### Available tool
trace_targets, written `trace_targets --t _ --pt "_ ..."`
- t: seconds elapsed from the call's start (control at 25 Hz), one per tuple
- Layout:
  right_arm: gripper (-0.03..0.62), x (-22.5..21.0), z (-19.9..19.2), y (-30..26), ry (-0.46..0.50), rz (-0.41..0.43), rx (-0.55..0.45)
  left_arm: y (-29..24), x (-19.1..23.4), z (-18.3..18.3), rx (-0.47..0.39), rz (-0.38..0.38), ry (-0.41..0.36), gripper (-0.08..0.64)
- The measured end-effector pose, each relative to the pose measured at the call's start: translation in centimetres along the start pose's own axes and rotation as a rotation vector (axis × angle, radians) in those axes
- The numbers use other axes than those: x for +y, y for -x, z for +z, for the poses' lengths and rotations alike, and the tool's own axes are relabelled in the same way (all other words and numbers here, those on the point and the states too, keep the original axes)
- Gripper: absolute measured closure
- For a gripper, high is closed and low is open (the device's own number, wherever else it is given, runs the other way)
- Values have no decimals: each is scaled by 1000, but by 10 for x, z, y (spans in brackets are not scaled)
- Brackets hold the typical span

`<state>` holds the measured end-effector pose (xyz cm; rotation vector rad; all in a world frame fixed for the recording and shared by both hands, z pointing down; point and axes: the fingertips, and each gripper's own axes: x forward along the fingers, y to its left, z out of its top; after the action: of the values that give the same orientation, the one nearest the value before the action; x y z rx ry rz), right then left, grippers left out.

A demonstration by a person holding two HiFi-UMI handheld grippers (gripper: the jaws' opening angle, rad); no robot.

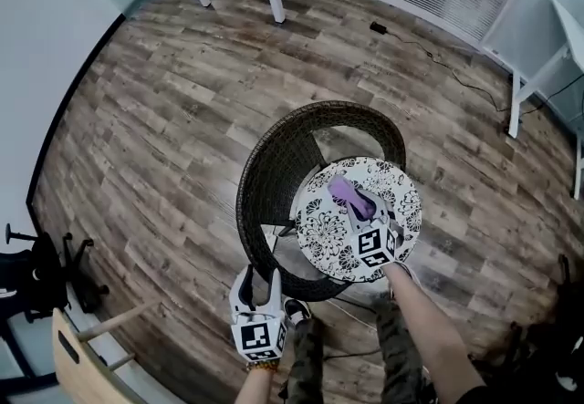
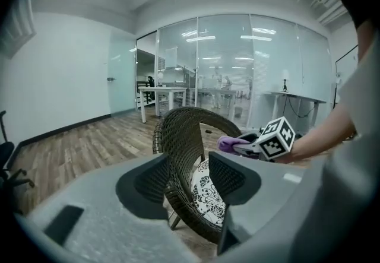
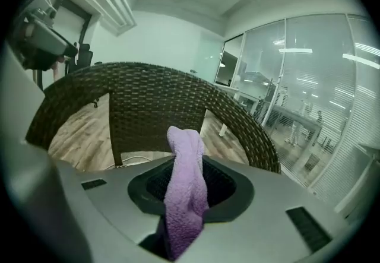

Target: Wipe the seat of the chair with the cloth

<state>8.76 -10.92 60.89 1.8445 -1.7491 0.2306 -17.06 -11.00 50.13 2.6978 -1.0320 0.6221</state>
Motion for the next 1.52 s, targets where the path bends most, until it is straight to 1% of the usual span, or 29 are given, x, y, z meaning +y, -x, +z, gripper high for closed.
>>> trace_targets --t 0.2,0.4,0.48,0.56,0.64,0.76,0.92,1.04,1.12,1.16,1.2,1.24,1.28,1.44,1.52 --pt "491 0 -36 -43 23 7 78 -14 0 -10 2 -3 -1 353" --pt "491 -9 -67 -77 25 -16 158 -24 4 -18 -15 17 15 357" --pt "489 -12 -75 -86 15 -28 183 -23 7 -17 -28 43 16 357" --pt "488 -14 -81 -93 17 -44 201 -20 15 -15 -45 107 12 357" --pt "488 -12 -84 -100 43 -48 210 -19 23 -15 -56 160 10 354" --pt "488 -7 -88 -112 61 -37 227 -25 29 -25 -33 166 41 351" --pt "488 -4 -92 -123 38 -36 247 -31 31 -32 -28 168 63 367" --pt "481 11 -94 -126 81 -5 264 -33 32 -34 -20 175 66 380" --pt "464 30 -100 -126 116 61 275 -34 32 -34 -16 174 64 382" --pt "432 39 -102 -125 127 102 275 -34 33 -34 -14 172 61 382" --pt "372 45 -102 -124 129 138 269 -34 33 -34 -14 169 58 382" --pt "337 48 -100 -121 118 161 255 -35 33 -34 -14 168 59 382" --pt "327 47 -95 -118 92 171 233 -35 33 -34 -15 168 64 382" --pt "311 37 -67 -104 -87 184 122 -33 33 -35 -18 174 79 382" --pt "311 29 -59 -97 -122 161 97 -33 33 -35 -19 172 81 382"
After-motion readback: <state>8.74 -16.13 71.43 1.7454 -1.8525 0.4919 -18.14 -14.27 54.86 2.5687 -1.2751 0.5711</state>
